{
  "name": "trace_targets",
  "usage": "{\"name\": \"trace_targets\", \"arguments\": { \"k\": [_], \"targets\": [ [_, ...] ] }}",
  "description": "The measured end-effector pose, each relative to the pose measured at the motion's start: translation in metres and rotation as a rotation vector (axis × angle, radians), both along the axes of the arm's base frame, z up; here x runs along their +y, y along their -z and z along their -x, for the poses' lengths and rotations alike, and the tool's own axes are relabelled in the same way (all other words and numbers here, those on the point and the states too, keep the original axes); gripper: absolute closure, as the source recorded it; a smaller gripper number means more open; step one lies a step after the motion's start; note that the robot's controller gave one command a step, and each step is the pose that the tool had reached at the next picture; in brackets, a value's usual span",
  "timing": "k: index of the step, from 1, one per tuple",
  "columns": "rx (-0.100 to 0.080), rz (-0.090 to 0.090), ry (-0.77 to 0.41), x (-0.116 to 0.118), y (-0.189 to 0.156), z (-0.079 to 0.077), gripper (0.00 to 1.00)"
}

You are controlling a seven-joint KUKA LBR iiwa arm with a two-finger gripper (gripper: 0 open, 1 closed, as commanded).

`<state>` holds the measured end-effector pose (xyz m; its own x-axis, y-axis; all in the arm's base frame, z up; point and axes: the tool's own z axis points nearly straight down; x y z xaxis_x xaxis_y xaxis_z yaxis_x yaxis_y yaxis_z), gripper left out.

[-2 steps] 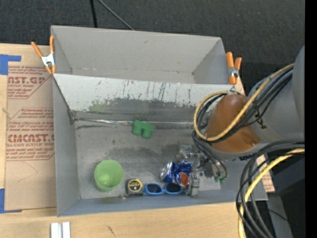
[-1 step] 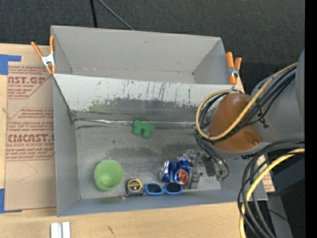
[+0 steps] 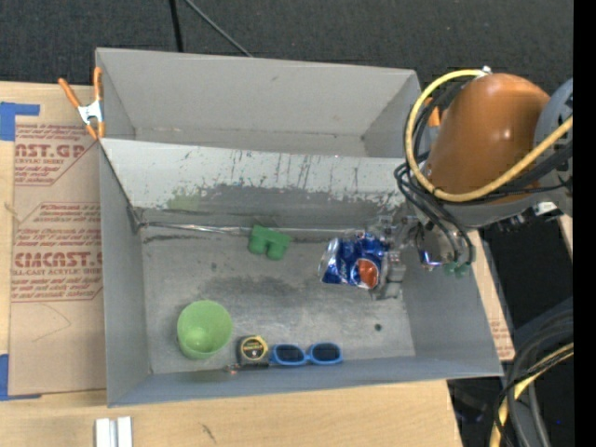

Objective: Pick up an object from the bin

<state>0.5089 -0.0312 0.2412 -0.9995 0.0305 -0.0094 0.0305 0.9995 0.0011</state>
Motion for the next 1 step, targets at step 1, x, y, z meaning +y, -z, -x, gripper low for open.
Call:
{"name": "trace_targets", "arguments": {
  "k": [1],
  "targets": [
    [0.01,0.001,-0.202,0.0155,0.028,0.0151,1.0]
  ]
}}
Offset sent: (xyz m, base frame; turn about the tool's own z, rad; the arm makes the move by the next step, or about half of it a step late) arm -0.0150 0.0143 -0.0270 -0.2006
